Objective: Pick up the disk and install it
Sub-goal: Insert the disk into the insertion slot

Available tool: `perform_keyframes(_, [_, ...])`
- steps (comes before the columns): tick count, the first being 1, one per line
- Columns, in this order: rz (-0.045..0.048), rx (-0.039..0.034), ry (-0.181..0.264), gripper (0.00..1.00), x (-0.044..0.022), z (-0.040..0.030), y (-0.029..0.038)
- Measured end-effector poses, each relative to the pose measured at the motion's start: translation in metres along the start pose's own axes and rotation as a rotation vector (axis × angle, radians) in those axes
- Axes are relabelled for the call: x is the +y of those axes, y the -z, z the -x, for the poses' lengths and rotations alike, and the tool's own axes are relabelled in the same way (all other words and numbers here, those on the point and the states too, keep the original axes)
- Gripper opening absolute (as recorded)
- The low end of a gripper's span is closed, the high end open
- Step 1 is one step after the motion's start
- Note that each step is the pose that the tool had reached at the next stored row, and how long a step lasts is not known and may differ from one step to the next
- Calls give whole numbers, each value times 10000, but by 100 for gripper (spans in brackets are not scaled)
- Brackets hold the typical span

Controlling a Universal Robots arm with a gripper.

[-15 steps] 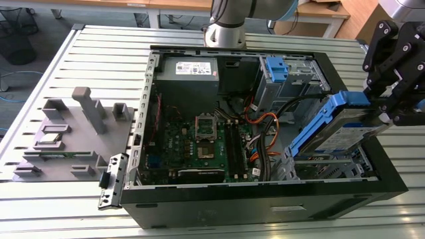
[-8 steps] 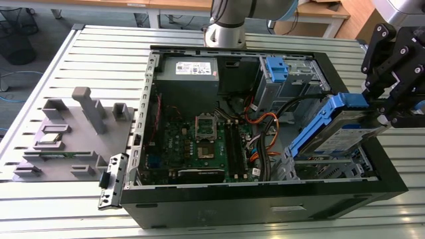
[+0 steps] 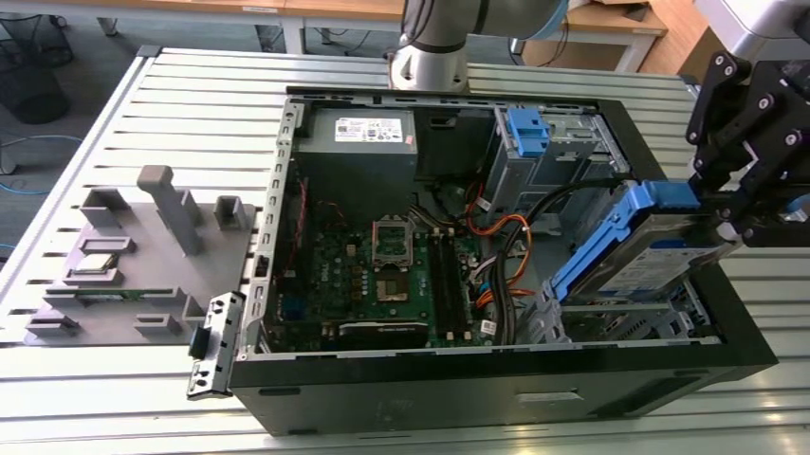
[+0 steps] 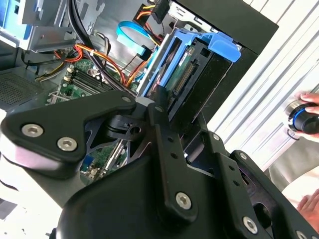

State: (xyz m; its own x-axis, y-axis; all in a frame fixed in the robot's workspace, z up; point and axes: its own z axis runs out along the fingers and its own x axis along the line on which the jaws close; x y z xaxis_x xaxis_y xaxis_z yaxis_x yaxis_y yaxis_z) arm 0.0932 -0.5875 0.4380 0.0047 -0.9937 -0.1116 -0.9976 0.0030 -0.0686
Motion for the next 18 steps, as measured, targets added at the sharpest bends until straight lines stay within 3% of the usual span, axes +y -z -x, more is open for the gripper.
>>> perform_keyframes(4, [-36,-1,5,35,2,-5,-45])
perform_keyframes(9, [-37,-1,4,35,3,-5,-50])
perform_keyframes(18, [-53,-1,6,35,14,-23,-206])
